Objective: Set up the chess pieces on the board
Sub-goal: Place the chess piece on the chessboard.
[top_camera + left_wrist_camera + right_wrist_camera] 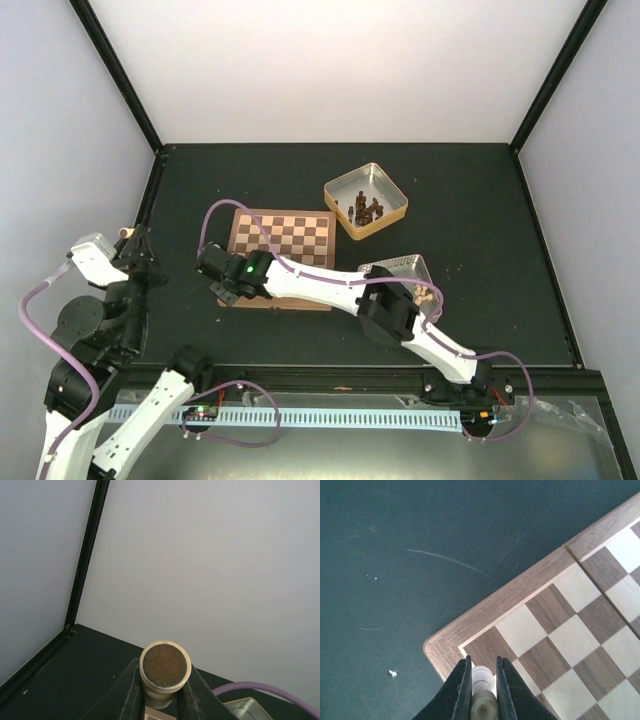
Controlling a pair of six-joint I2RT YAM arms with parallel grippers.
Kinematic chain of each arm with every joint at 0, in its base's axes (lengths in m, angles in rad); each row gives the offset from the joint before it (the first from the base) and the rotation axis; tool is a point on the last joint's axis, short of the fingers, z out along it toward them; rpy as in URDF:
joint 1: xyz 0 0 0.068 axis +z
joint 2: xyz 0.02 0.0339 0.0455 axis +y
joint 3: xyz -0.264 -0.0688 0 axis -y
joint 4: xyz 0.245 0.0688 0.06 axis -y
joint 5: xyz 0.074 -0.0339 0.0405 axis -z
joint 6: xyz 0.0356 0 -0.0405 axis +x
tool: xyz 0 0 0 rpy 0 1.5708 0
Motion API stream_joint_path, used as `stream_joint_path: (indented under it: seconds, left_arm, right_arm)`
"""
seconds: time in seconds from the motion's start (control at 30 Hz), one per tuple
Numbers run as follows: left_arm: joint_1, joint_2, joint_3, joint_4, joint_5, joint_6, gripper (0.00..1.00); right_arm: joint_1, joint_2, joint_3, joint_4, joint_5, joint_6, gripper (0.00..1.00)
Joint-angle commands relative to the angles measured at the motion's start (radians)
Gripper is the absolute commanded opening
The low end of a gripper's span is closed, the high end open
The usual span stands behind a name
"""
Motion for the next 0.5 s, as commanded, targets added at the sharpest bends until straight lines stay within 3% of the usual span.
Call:
stream_joint_path:
  seconds: [0.0, 0.47]
  left_arm:
    - [0.007, -0.01, 0.03, -0.004, -0.008, 0.023, 0.02]
    - [0.007, -0.007, 0.026, -0.022, 0.003, 0.009, 0.02]
  right_arm:
    - [0.004, 0.04, 0.044, 0.032, 0.024, -0.048, 0.11]
    - [0.003, 0.107, 0.063, 0.08, 0.067, -0.071, 0.16]
